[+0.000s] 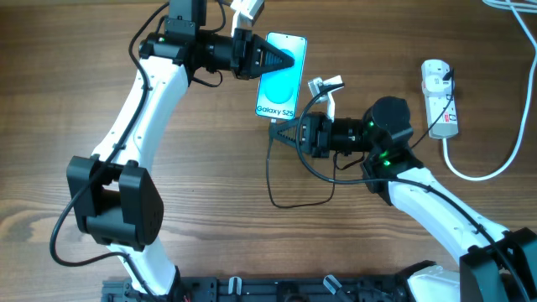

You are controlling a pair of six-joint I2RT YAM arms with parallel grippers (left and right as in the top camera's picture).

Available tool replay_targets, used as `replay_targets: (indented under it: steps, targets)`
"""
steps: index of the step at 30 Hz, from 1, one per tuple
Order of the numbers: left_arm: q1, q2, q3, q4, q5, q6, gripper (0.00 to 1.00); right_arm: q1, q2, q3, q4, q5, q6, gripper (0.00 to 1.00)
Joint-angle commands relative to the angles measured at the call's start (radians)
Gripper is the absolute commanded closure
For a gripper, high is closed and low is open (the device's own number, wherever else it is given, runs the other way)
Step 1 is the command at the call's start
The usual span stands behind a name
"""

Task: Plug charger to phone and switch on socket

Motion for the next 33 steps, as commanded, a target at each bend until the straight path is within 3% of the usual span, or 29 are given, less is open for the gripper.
replay_targets:
  steps: [1, 24, 33]
  targets:
    - [-0.018, -0.023, 0.018, -0.003, 0.008, 0.050, 0.96, -0.016, -0.006, 0.012, 0.029, 0.051, 0.018, 0.95]
    - [-0.042, -0.023, 0.017, -0.023, 0.008, 0.069, 0.96, -0.071, -0.006, 0.012, 0.102, 0.116, 0.075, 0.95]
    - [-0.042, -0.023, 0.017, -0.216, -0.003, 0.240, 0.96, -0.085, -0.006, 0.012, 0.129, 0.115, 0.083, 0.95]
